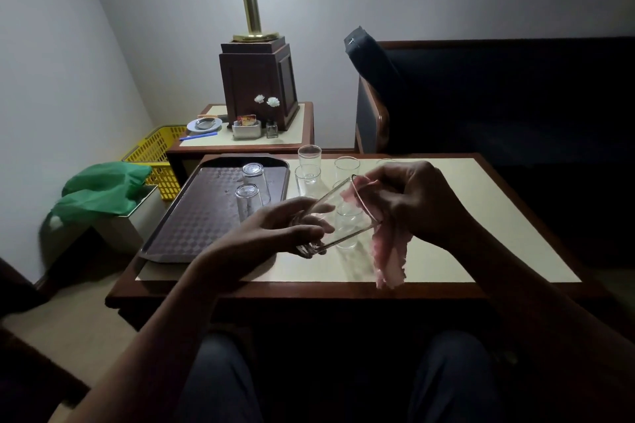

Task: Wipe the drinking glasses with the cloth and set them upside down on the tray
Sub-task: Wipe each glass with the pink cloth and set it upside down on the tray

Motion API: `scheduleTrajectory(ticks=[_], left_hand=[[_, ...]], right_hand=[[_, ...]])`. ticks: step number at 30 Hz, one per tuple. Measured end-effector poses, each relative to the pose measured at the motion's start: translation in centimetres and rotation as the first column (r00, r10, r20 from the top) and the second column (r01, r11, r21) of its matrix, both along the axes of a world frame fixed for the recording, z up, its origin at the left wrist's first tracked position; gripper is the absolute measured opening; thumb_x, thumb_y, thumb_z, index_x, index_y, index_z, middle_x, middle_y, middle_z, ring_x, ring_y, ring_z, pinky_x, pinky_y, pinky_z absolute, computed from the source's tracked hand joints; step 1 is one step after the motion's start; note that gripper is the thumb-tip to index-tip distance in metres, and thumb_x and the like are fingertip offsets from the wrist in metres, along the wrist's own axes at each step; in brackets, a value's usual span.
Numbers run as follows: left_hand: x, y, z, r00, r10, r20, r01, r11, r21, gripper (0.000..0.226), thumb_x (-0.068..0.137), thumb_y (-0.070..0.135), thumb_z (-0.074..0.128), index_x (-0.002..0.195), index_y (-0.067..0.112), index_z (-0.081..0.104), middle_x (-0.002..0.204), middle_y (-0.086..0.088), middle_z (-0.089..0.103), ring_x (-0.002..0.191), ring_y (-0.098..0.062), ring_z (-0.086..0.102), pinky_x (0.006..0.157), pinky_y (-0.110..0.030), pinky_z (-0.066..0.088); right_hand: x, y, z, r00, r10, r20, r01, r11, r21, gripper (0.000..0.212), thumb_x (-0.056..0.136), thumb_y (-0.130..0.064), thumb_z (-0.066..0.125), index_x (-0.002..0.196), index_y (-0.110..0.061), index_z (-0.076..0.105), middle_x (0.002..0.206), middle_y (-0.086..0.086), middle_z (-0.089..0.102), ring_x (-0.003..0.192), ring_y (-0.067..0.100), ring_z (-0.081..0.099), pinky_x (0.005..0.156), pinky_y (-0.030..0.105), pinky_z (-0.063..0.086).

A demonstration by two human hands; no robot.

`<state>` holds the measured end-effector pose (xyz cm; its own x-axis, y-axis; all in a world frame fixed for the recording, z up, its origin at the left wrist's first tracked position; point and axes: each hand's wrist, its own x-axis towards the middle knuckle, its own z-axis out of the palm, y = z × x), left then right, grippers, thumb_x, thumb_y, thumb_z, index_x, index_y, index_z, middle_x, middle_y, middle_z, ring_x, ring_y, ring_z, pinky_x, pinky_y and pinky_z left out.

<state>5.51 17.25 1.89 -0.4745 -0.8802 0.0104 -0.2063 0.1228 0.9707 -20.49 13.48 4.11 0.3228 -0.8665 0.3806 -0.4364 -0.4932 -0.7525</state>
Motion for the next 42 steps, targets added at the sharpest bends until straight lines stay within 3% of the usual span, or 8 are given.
scheduleTrajectory(ticks=[3, 8, 15, 23, 27, 31, 35, 42], left_hand=[[-0.2, 0.1, -0.2, 0.995, 0.090, 0.038, -0.080, 0.972, -0.219, 0.051, 0.085, 0.022, 0.081, 0.133, 0.020, 0.063, 0.116, 0.003, 0.074, 0.107, -0.007, 0.070, 0.085, -0.021, 0.057], [-2.0, -0.7, -2.1, 0.816, 0.545, 0.195, -0.100, 0.464, -0.880, 0.072, 0.071, 0.026, 0.094, 0.134, 0.024, 0.058, 0.133, 0.001, 0.063, 0.120, -0.015, 0.060, 0.100, -0.039, 0.054], [-1.2, 0.0, 0.1, 0.978, 0.046, 0.204, -0.001, 0.976, -0.217, 0.060, 0.082, 0.044, 0.080, 0.137, 0.037, 0.056, 0.123, 0.005, 0.071, 0.109, -0.009, 0.069, 0.090, -0.026, 0.058], [-4.2, -0.6, -2.5, 0.778, 0.617, 0.121, -0.378, 0.613, -0.693, 0.084, 0.063, 0.051, 0.094, 0.134, 0.022, 0.059, 0.108, 0.009, 0.069, 0.087, -0.005, 0.065, 0.074, -0.005, 0.045], [-5.1, -0.2, -3.2, 0.831, 0.550, -0.087, -0.556, 0.820, -0.137, 0.084, 0.062, 0.056, 0.093, 0.132, 0.023, 0.059, 0.107, 0.003, 0.076, 0.094, -0.010, 0.075, 0.087, -0.029, 0.061], [-5.2, -0.3, -2.6, 0.789, 0.514, -0.336, -0.410, 0.848, 0.335, 0.076, 0.072, 0.052, 0.080, 0.134, 0.013, 0.062, 0.118, -0.010, 0.077, 0.109, -0.027, 0.074, 0.094, -0.040, 0.053], [-4.5, -0.8, -2.0, 0.768, 0.478, -0.427, -0.289, 0.853, 0.435, 0.064, 0.086, 0.052, 0.066, 0.137, 0.014, 0.062, 0.129, -0.011, 0.072, 0.117, -0.028, 0.071, 0.096, -0.040, 0.052], [-4.6, -0.2, -1.8, 0.854, 0.390, -0.344, -0.257, 0.892, 0.373, 0.063, 0.081, 0.046, 0.069, 0.135, 0.012, 0.066, 0.133, -0.019, 0.067, 0.101, -0.023, 0.070, 0.083, -0.032, 0.051]], right_hand=[[-0.5, -0.9, -0.5, 0.998, -0.002, 0.061, -0.006, 0.990, 0.137, 0.025, 0.092, -0.035, 0.076, 0.101, -0.013, 0.081, 0.089, 0.002, 0.080, 0.085, 0.023, 0.078, 0.077, 0.039, 0.066], [0.1, -1.3, -2.9, 0.976, -0.127, 0.177, 0.022, 0.866, 0.500, 0.013, 0.093, -0.019, 0.077, 0.095, -0.007, 0.081, 0.090, 0.007, 0.081, 0.091, 0.031, 0.076, 0.079, 0.041, 0.064], [-0.1, -0.7, -0.8, 1.000, -0.025, -0.004, 0.025, 0.944, 0.328, 0.016, 0.095, -0.016, 0.074, 0.104, -0.005, 0.080, 0.094, 0.011, 0.078, 0.089, 0.029, 0.075, 0.075, 0.038, 0.061], [1.5, -0.2, -2.1, 0.916, -0.199, 0.348, -0.049, 0.806, 0.590, 0.021, 0.105, -0.022, 0.059, 0.106, -0.010, 0.075, 0.075, 0.002, 0.078, 0.067, 0.011, 0.073, 0.051, 0.020, 0.053], [3.2, 0.7, -3.3, 0.874, -0.284, 0.394, 0.008, 0.819, 0.573, 0.043, 0.108, -0.040, 0.050, 0.137, -0.011, 0.065, 0.119, 0.010, 0.076, 0.104, 0.024, 0.073, 0.087, 0.038, 0.064], [4.6, 2.8, -4.5, 0.967, -0.230, 0.112, 0.223, 0.972, 0.071, 0.049, 0.105, -0.060, 0.043, 0.146, -0.038, 0.055, 0.144, -0.002, 0.055, 0.125, 0.018, 0.057, 0.102, 0.041, 0.057], [5.8, 4.6, -6.5, 0.992, -0.079, 0.099, 0.082, 0.996, -0.026, 0.064, 0.099, -0.075, 0.022, 0.159, -0.053, 0.028, 0.161, -0.017, 0.036, 0.146, 0.006, 0.038, 0.119, 0.040, 0.038], [5.8, 2.2, -2.7, 0.946, -0.085, 0.313, 0.105, 0.993, -0.048, 0.034, 0.111, -0.036, 0.048, 0.143, -0.045, 0.053, 0.157, -0.017, 0.050, 0.142, -0.008, 0.045, 0.119, 0.026, 0.042]])
